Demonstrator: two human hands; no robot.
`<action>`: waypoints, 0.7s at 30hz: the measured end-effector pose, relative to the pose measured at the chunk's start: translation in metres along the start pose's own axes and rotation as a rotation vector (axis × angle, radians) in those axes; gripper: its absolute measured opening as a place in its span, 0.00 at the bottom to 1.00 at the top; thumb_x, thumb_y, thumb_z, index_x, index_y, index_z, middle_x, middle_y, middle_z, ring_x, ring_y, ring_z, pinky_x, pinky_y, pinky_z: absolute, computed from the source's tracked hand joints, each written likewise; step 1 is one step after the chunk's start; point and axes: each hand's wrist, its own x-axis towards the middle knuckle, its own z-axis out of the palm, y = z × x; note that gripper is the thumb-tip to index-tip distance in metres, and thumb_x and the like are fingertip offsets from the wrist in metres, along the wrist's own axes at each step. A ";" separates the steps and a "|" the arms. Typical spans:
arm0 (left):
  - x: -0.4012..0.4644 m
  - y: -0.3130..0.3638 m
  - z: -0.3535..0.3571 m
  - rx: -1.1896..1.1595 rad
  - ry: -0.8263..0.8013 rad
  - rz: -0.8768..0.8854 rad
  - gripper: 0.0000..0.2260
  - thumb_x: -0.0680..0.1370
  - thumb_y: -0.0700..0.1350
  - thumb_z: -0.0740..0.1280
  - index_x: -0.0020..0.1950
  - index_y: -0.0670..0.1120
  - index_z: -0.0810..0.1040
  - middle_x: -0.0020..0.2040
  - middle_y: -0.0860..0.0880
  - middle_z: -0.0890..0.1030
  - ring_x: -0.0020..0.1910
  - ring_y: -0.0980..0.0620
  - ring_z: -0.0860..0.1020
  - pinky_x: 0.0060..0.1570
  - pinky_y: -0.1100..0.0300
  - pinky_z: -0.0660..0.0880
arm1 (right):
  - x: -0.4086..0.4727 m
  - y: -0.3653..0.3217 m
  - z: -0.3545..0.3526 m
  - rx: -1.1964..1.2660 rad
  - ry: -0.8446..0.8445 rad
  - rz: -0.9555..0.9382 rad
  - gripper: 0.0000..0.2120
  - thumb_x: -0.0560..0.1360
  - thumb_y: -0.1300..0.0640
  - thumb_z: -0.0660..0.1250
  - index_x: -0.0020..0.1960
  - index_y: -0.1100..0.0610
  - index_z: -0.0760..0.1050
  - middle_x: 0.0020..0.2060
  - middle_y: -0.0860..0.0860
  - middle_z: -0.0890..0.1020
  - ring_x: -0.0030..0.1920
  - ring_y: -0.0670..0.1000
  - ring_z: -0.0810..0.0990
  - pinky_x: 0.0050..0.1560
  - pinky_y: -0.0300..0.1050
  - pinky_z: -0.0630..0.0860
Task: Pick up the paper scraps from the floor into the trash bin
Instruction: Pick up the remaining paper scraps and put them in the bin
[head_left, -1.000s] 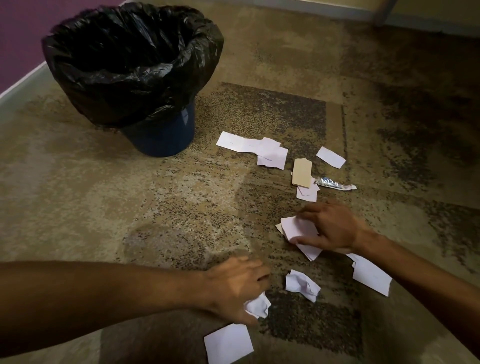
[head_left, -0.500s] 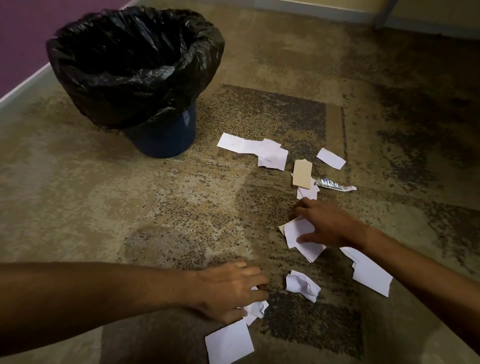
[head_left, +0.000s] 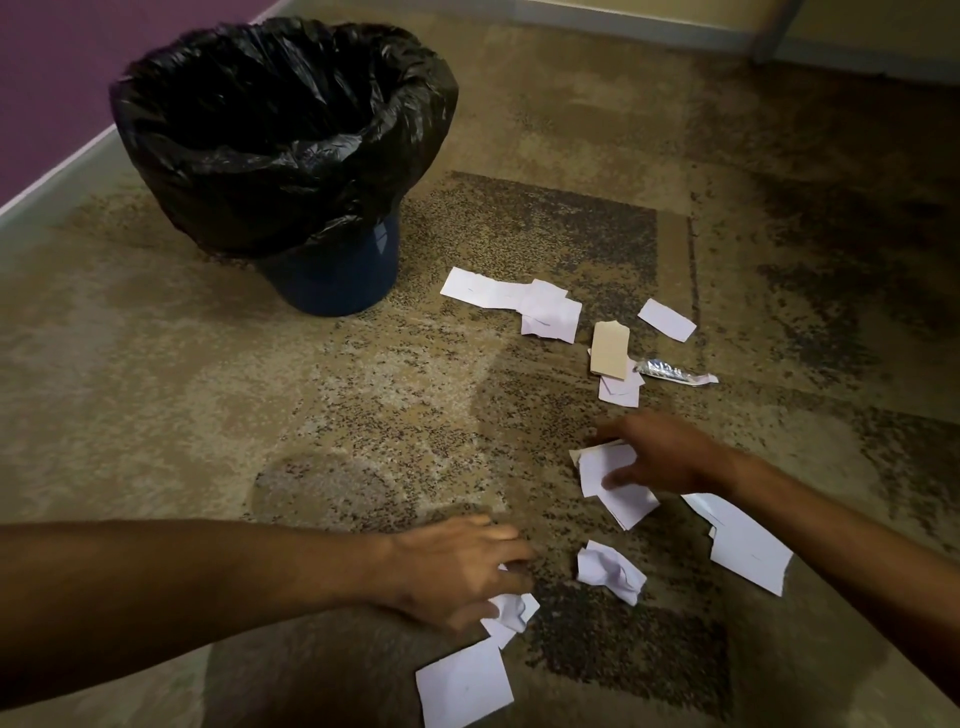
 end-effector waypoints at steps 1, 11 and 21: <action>0.000 0.000 0.000 -0.021 0.002 -0.018 0.18 0.75 0.51 0.67 0.62 0.45 0.76 0.58 0.43 0.74 0.54 0.45 0.73 0.49 0.53 0.73 | 0.000 0.000 -0.001 0.027 -0.007 0.008 0.24 0.71 0.43 0.74 0.64 0.50 0.75 0.62 0.48 0.80 0.60 0.52 0.77 0.53 0.46 0.73; 0.016 0.010 -0.010 -0.045 -0.139 -0.177 0.20 0.76 0.52 0.67 0.61 0.41 0.71 0.58 0.43 0.69 0.59 0.46 0.65 0.55 0.50 0.63 | 0.000 0.002 -0.015 0.124 0.010 0.029 0.18 0.74 0.47 0.72 0.61 0.52 0.80 0.58 0.49 0.83 0.56 0.52 0.79 0.55 0.50 0.76; 0.020 0.006 -0.027 -0.354 -0.208 -0.375 0.17 0.74 0.45 0.69 0.61 0.47 0.71 0.55 0.45 0.78 0.53 0.45 0.74 0.50 0.51 0.73 | -0.001 -0.012 -0.029 0.208 0.038 0.015 0.15 0.72 0.48 0.74 0.55 0.54 0.82 0.50 0.49 0.84 0.50 0.51 0.80 0.50 0.52 0.77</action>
